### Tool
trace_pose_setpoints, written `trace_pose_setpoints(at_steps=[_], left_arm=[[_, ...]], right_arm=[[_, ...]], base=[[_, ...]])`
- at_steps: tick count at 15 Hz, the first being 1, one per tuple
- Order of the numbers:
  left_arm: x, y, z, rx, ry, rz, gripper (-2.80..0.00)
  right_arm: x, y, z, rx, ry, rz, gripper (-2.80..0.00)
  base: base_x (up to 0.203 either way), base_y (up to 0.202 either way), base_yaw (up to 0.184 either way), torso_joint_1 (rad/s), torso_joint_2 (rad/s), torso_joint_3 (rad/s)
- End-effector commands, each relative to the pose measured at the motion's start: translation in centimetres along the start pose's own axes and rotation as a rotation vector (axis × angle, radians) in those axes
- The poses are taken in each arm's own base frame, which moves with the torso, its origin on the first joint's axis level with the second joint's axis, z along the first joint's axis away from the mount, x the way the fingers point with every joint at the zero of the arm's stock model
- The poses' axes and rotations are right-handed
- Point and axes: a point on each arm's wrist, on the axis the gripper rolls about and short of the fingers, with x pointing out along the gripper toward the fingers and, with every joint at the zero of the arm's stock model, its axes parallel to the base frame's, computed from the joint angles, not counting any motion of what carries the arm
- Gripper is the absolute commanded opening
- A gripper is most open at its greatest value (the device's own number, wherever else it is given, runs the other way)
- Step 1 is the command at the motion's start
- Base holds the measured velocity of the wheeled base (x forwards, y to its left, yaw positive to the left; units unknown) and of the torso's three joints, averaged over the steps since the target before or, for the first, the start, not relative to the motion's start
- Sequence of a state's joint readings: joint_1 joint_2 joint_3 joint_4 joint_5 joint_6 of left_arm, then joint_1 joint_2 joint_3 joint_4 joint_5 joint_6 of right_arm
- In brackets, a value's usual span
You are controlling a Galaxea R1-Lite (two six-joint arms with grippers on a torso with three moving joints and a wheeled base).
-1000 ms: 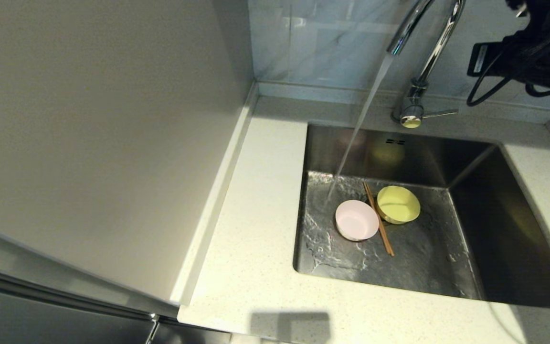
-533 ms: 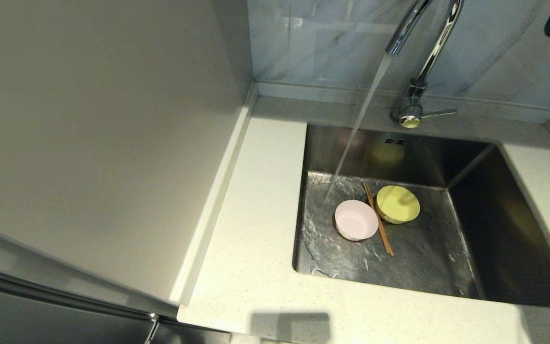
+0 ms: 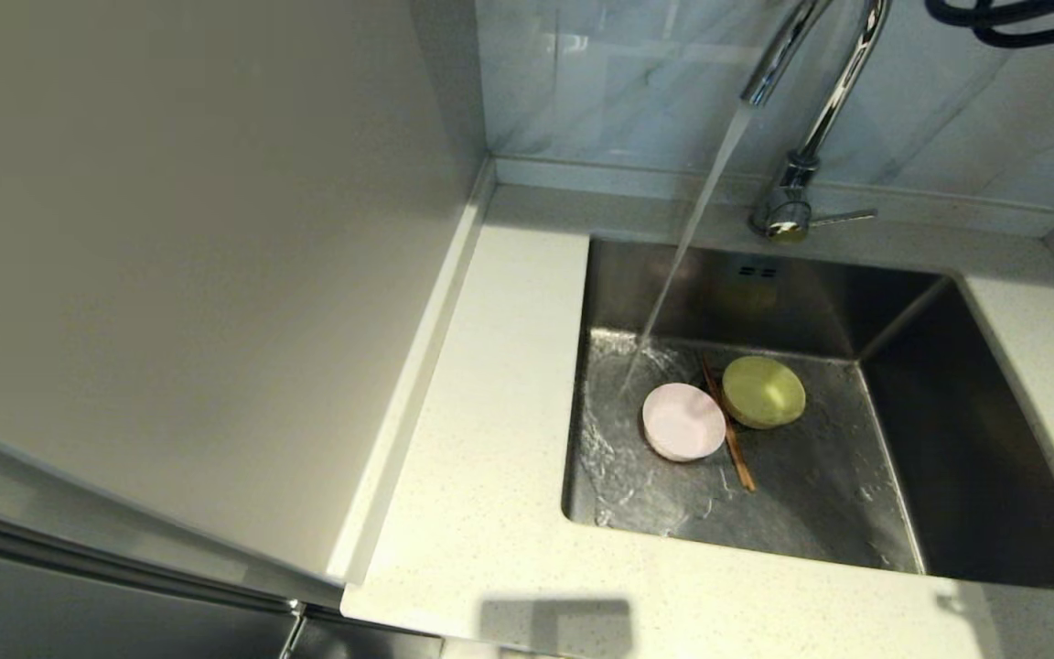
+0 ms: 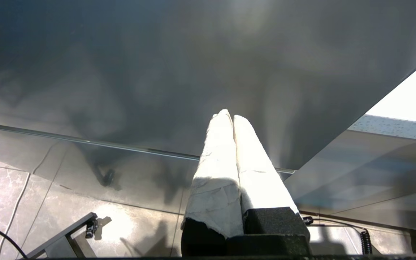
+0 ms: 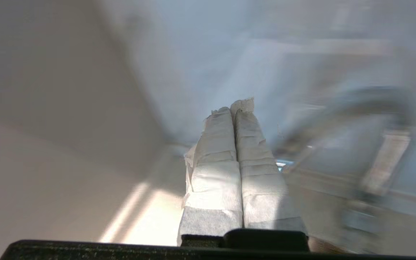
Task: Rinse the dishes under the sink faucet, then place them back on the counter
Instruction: Wait for the water to rinse the bowl
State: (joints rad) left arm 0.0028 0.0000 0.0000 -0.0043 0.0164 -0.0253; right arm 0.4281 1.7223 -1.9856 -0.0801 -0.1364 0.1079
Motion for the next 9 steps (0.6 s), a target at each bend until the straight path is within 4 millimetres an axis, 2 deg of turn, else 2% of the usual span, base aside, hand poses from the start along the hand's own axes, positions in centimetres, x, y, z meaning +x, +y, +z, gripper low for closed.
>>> trace_pose_setpoints(at_steps=[1, 5, 9], left_arm=[[0.0, 0.0, 0.0, -0.001, -0.003, 0.001, -2.80], [0.0, 0.0, 0.0, -0.001, -0.003, 0.001, -2.80], [0.0, 0.0, 0.0, -0.001, -0.003, 0.001, -2.80]], right_arm=[[1.5, 2.4, -2.7, -0.010, 0.050, 0.027, -2.80], [3.7, 4.6, -7.1, -0.104, 0.128, -0.085, -2.80], [4.5, 6.7, -9.2, -0.117, 0.125, -0.114, -2.80]], base=[[0.000, 0.000, 0.000, 0.000, 0.00, 0.000], [0.000, 0.000, 0.000, 0.000, 0.00, 0.000], [0.000, 0.000, 0.000, 0.000, 0.00, 0.000]])
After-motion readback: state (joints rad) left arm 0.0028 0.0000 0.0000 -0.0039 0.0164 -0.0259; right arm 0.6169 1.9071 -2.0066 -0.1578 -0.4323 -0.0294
